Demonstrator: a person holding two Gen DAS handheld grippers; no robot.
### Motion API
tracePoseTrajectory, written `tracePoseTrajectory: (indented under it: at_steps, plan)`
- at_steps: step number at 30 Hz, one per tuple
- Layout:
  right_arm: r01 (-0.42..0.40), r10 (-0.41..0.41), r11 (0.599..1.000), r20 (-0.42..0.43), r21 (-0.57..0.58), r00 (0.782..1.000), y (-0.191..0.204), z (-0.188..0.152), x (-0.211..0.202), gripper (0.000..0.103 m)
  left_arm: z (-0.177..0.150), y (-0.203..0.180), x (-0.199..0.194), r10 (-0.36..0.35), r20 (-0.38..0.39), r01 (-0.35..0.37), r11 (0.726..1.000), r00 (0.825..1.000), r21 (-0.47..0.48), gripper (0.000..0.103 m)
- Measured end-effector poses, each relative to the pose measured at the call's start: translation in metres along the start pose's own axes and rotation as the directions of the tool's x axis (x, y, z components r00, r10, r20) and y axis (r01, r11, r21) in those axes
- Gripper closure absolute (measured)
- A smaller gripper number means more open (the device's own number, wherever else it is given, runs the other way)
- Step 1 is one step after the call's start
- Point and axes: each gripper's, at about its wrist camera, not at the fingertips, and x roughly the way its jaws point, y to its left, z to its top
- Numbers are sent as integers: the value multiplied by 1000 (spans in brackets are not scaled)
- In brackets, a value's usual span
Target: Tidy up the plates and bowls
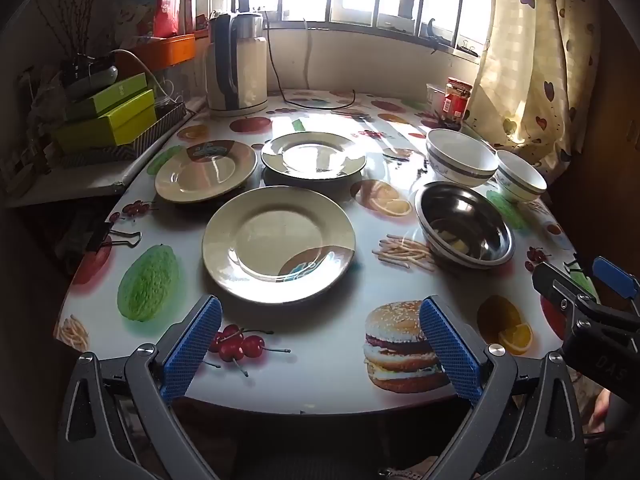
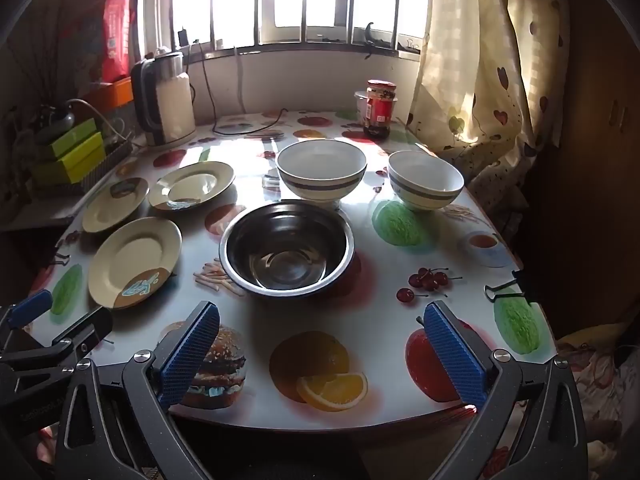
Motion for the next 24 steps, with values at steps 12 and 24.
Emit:
tracePoseTrajectory:
  at_steps: [12,24]
  plan:
    - [-64,64,998,10,-6,998,-1,3,5,0,2,-3,-3,20,7,-21,1000,1000,10,3]
    - [-176,176,984,76,-7,981,2,7,-1,0,3,5,-1,57,5,-57,998,998,-13,3]
